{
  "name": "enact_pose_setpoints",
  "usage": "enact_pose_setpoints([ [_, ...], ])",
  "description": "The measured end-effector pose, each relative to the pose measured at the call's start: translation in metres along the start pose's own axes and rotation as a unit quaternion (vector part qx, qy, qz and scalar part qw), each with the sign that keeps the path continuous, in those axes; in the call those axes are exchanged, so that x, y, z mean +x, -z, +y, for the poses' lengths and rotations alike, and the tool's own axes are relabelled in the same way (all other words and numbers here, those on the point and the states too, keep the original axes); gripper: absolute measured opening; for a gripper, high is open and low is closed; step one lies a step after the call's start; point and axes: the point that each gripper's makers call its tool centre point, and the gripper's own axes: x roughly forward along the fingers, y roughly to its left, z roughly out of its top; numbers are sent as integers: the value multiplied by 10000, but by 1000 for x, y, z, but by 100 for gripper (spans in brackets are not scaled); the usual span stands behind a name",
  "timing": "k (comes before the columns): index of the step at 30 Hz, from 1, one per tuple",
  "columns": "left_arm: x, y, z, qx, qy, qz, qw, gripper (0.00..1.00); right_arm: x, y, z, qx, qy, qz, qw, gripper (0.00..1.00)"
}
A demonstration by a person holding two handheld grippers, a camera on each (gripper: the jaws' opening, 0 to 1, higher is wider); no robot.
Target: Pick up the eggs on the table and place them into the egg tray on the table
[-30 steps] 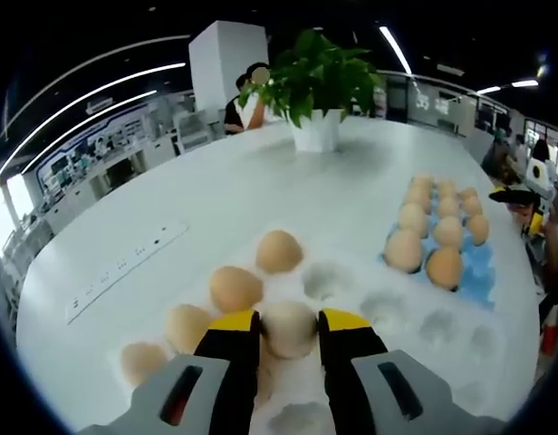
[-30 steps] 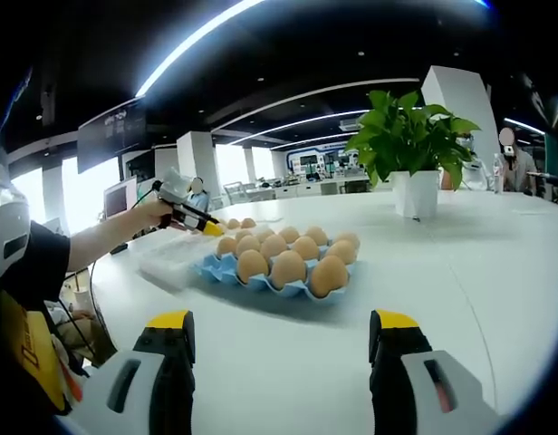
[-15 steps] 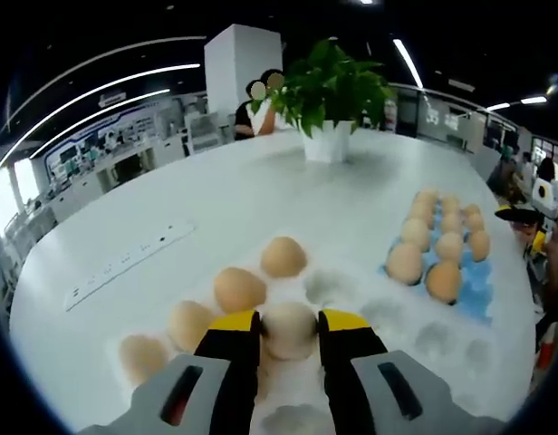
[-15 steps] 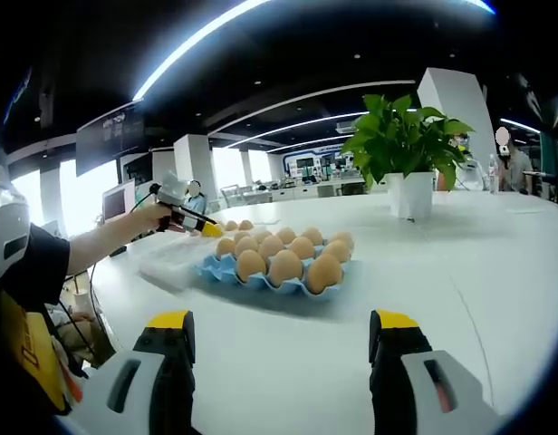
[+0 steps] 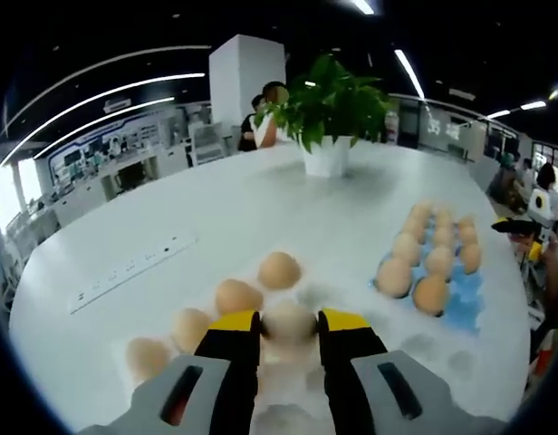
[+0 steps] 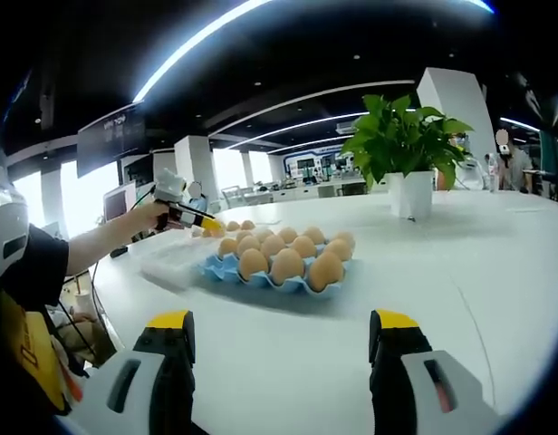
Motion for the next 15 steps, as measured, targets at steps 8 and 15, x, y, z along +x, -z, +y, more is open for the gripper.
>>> enact_pose_setpoints([
  [8, -5, -5, -17, 101, 130, -42, 9999, 25, -5, -4, 1, -51, 8, -45, 10000, 82],
  [15, -10, -8, -28, 127, 222, -128, 9996, 25, -6, -3, 4, -72, -15, -13, 10000, 82],
])
